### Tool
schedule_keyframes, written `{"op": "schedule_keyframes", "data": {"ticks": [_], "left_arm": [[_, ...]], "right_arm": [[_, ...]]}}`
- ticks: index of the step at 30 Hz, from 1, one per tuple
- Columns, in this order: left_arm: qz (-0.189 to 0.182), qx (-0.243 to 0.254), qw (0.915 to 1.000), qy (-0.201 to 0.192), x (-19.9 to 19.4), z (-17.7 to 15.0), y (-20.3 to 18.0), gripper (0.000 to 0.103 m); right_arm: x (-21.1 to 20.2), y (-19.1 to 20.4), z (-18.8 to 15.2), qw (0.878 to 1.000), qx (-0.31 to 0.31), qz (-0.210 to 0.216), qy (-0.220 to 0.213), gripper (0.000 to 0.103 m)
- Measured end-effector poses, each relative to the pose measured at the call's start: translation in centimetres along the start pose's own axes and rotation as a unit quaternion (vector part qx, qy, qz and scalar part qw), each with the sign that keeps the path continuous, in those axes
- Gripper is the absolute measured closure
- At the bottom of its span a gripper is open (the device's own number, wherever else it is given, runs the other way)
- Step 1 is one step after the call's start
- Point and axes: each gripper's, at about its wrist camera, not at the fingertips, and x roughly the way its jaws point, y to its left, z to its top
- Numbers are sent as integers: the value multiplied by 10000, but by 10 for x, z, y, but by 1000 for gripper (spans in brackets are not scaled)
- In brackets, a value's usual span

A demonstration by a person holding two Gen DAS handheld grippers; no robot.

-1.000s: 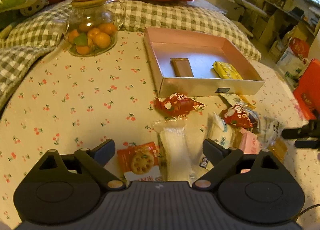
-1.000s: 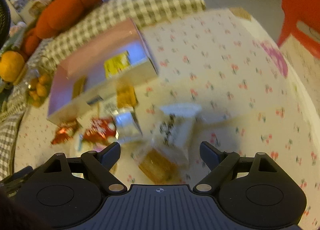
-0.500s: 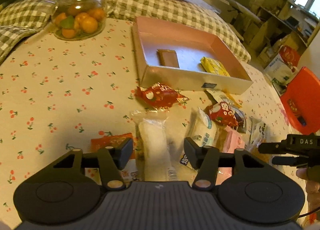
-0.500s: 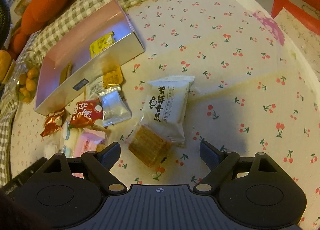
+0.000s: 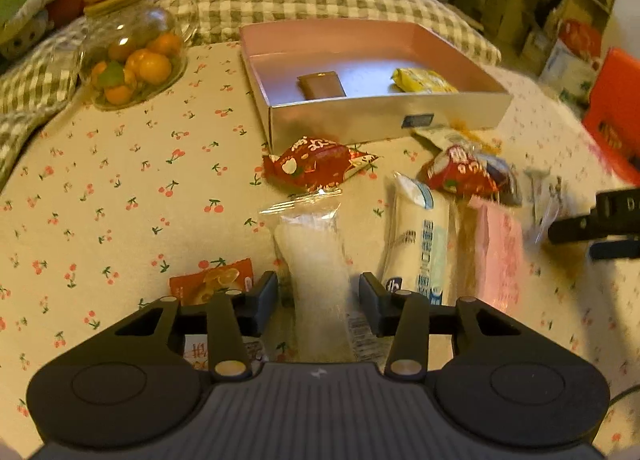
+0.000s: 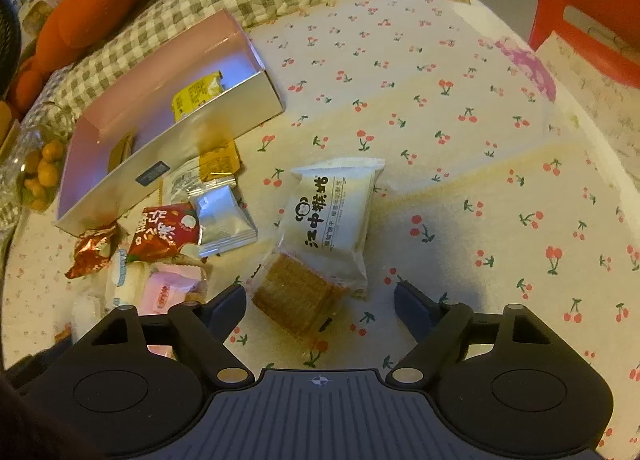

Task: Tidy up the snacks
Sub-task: 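Grasp the clear white rice-cake packet with the left tool while the right tool grasps the square brown biscuit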

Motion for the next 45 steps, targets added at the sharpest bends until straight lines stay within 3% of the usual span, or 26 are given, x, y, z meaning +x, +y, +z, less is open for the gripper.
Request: {"op": "schedule_keyframes", "data": {"ticks": [4,12,25,45], "left_arm": [[128,230,9997,6,-3,-5,-5,61],[87,271,9996,43,-7,-6,-6,72],[-326,-340,9986,222,-14,-3,12,76],[-770,-1069,9912,149,-26,22,28,77]], "right_arm": [[1,8,-4,9995,-223,-128,-167,22],[0,26,-10,9966,-792,-40,-236,55],[-5,15,-4,9987,-374,336,23,58],[-29,8,23,9967,92,792,-159,58]]}}
